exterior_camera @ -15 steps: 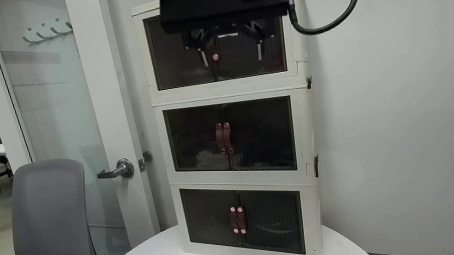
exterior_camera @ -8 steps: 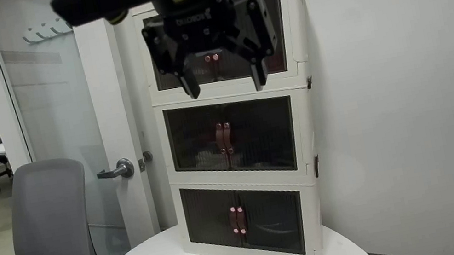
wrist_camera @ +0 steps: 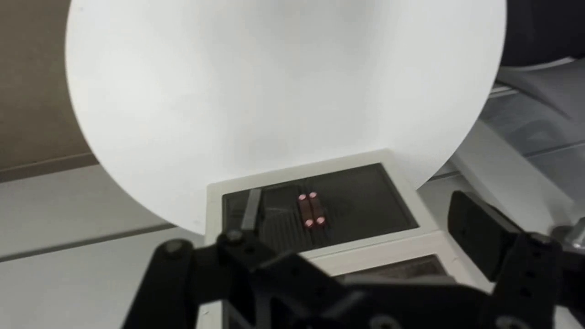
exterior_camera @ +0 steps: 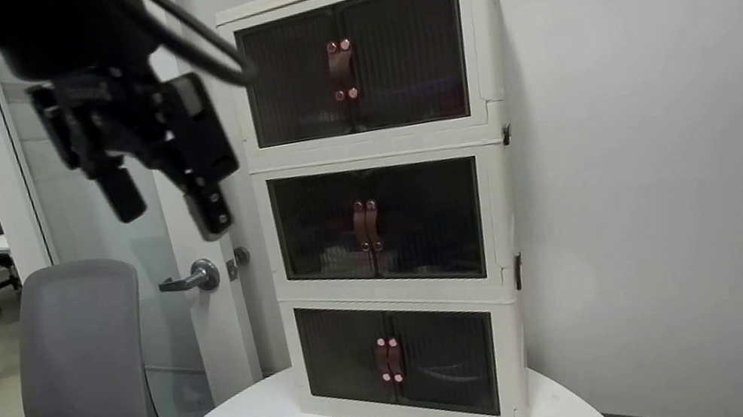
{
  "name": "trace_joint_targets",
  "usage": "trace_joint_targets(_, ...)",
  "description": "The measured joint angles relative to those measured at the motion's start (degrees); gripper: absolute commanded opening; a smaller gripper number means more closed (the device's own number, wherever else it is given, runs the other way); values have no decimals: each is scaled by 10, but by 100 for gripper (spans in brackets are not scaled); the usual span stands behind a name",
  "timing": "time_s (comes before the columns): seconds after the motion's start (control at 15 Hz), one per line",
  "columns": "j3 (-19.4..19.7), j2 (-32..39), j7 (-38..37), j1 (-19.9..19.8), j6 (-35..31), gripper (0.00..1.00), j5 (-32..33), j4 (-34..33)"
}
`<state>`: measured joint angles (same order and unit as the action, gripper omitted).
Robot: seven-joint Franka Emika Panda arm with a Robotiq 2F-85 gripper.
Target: Close the open upper cabinet
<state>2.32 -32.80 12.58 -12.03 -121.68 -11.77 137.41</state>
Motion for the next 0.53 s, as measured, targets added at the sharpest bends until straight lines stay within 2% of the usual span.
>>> trace_joint_targets(0.2, 33, -41, 2, 61, 70, 100, -23, 15)
trace_joint_targets(0.53, 42, -55, 3, 73, 78, 100, -27, 23)
